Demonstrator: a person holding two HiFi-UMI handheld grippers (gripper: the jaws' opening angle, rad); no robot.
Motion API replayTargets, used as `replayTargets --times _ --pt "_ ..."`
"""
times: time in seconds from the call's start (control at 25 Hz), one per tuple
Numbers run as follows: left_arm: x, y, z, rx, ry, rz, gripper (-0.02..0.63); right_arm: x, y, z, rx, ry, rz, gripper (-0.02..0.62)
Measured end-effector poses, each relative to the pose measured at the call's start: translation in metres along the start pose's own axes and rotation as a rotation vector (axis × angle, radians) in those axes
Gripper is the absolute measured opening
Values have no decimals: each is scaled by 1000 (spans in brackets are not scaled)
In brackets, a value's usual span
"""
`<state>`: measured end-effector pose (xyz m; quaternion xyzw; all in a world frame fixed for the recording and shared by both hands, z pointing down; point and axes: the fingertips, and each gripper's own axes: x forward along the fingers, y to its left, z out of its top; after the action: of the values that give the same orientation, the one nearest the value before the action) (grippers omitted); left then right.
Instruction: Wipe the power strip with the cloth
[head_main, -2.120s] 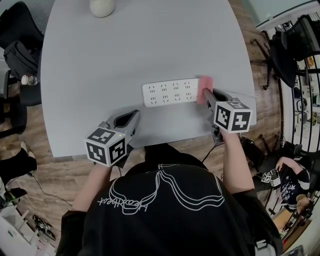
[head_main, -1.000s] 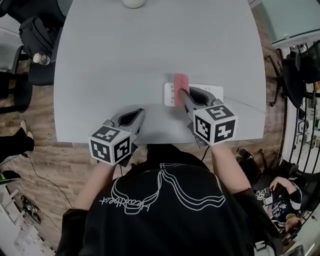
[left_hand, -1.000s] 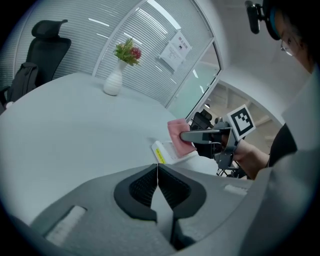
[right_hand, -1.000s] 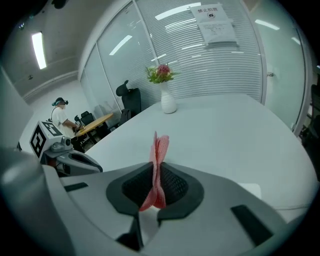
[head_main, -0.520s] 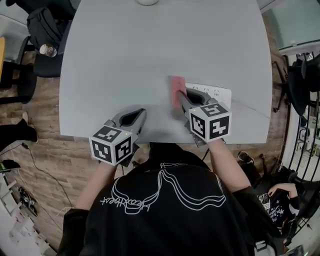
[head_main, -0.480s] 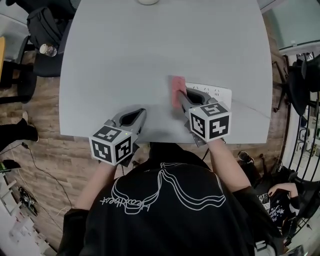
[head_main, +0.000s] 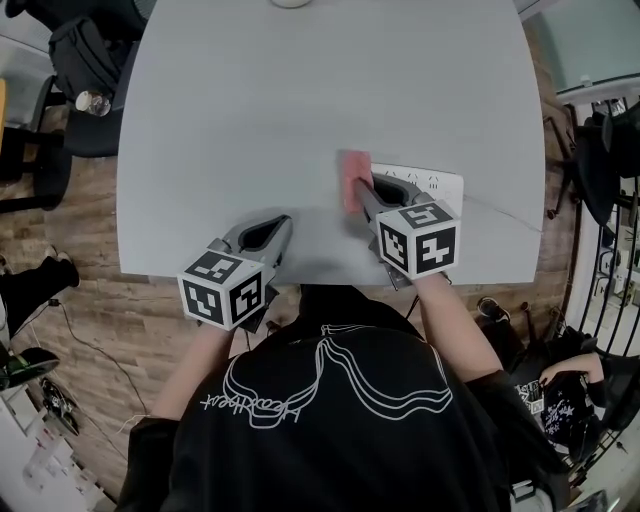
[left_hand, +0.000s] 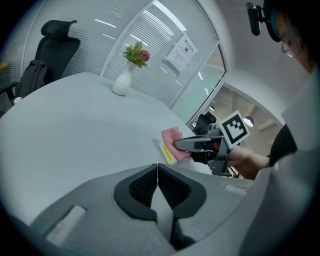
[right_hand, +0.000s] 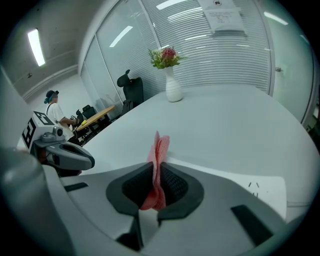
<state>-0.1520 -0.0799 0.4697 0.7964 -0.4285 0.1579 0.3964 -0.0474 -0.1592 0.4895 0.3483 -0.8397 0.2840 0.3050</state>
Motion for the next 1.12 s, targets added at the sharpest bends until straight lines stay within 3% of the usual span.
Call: replayTargets --times 1.12 --pt "23 -26 -5 28 48 -65 14 -57 -78 -34 104 -26 -187 49"
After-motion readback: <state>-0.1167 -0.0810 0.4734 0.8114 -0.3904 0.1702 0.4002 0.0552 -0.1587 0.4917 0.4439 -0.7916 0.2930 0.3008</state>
